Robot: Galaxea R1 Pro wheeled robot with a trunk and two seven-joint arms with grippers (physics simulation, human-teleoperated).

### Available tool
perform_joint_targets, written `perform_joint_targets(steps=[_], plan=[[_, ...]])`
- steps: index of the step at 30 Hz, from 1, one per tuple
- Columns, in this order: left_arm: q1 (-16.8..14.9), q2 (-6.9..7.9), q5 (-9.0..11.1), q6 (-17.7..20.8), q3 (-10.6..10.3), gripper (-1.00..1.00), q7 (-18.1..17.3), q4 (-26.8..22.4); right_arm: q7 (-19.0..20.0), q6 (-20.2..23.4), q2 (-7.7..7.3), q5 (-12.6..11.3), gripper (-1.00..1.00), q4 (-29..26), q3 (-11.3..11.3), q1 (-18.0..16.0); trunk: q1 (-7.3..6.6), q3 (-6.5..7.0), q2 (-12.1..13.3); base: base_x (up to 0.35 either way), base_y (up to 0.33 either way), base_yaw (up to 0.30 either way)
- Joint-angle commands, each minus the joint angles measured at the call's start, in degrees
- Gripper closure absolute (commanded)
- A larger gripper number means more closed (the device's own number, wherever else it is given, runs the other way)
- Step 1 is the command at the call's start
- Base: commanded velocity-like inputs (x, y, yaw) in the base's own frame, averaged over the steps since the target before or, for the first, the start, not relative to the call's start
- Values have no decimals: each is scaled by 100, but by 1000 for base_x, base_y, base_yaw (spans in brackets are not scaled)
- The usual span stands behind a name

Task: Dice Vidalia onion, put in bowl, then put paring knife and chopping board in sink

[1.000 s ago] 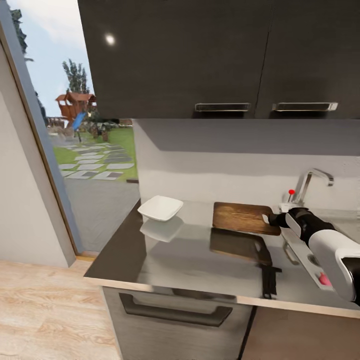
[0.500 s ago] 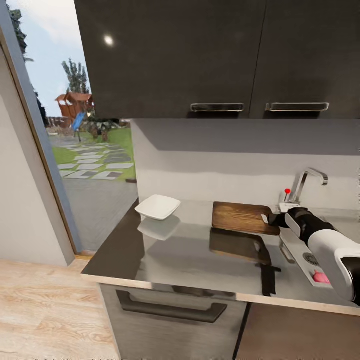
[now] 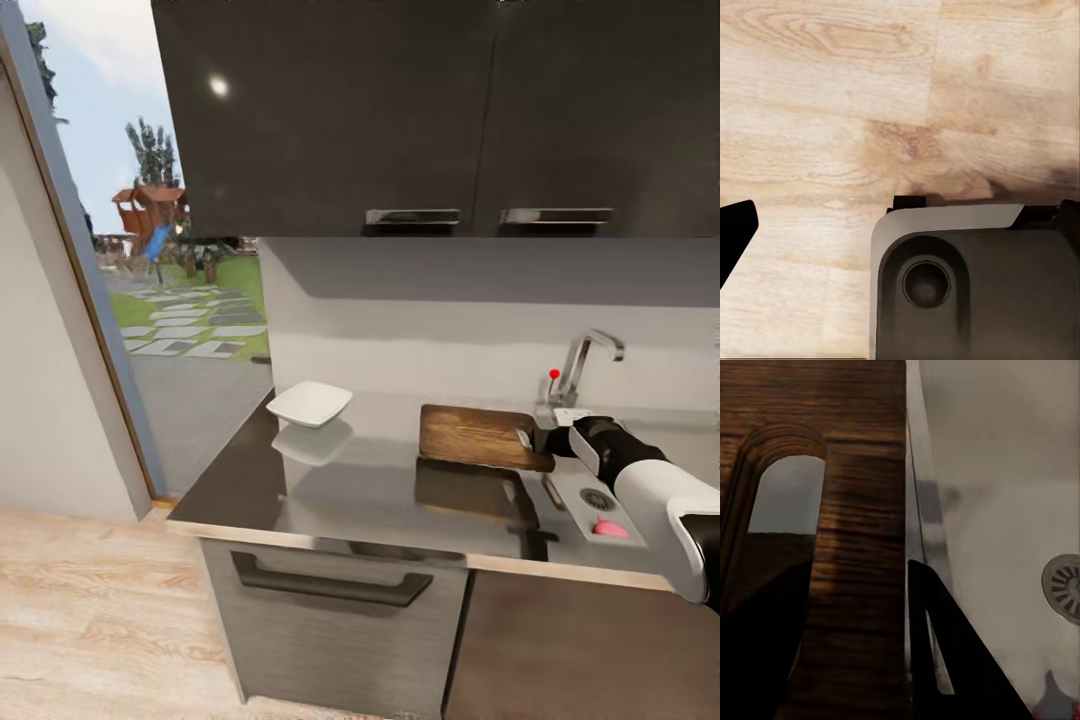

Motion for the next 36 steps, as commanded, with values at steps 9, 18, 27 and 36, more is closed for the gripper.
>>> perform_joint_targets(steps=[9, 18, 27, 36], plan=[[3, 0, 7, -7, 2, -100, -3, -9, 124, 22, 66, -25, 100, 159, 41, -2, -1, -5, -4, -25, -5, 0], [3, 0, 7, -7, 2, -100, -2, -10, 129, 22, 144, -25, 100, 164, 41, -2, -1, -5, -4, 0, 0, 0], [3, 0, 7, -7, 2, -100, -2, -9, 133, 22, 165, -27, 100, 164, 41, -2, -1, -5, -4, 0, 0, 0], [3, 0, 7, -7, 2, -100, -2, -11, 133, 22, 223, -25, 100, 164, 41, -2, -1, -5, -4, 0, 0, 0]])
